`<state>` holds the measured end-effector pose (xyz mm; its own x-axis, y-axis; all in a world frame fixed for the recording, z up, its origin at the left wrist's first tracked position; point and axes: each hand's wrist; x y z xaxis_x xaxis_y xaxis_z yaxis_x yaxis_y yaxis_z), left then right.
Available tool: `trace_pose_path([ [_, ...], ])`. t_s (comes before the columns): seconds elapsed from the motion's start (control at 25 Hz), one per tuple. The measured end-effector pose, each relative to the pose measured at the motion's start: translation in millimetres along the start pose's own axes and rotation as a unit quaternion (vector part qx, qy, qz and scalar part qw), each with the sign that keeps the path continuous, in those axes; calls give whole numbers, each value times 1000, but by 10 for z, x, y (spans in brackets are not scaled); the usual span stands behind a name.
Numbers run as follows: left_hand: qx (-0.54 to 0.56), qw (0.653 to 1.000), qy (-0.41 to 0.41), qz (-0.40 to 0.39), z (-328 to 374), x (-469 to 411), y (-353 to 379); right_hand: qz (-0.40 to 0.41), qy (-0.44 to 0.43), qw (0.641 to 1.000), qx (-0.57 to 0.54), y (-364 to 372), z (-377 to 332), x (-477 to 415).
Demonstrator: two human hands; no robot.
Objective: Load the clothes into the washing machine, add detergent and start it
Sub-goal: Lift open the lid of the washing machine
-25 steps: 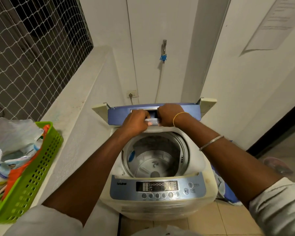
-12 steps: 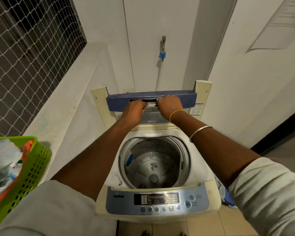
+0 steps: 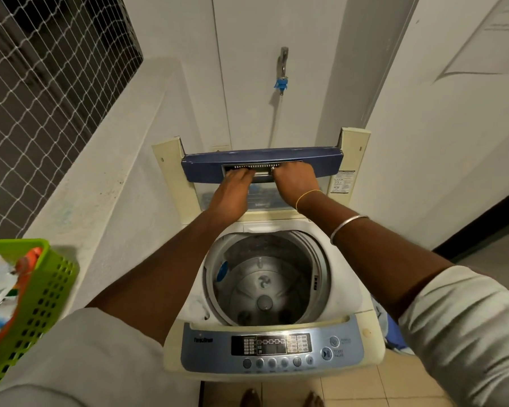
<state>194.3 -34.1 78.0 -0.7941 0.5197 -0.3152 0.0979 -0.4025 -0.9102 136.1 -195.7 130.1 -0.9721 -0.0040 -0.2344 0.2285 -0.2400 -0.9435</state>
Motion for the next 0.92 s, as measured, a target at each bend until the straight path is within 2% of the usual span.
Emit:
trace_pose_path([
  [0.12, 1, 999, 24, -26, -35, -12, -60, -6, -13, 1000, 4, -30, 4, -22],
  [0.28, 14, 999, 18, -46, -26, 16, -126, -18, -14, 1000, -7, -45, -70, 38],
  [0.44, 16, 997, 16, -80, -10, 79, -203, -40, -1, 997, -60, -4, -80, 136],
  [0.56, 16, 994, 25, -101, 6, 158, -264, -10, 0, 994, -104, 68, -98, 338],
  [0.72, 22, 997, 33, -68, 30, 366, -293, 3, -10, 991, -132, 132, -153, 686],
  [0.84, 40, 998, 12, -38, 53, 671, -255, -21, -15, 987, -160, 231, -205, 973],
  [0.92, 45, 998, -4, -50, 81, 942, -182, -42, -13, 984, -175, 329, -268, 1144],
])
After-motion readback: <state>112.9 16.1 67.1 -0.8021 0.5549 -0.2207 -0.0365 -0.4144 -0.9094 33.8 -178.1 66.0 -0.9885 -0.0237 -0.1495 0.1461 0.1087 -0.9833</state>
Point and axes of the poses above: each hand's wrist, its own x-axis away from the middle knuckle, its own y-axis out of the palm, z = x × y, and after that the axes turned 6 degrees about z, right-handed
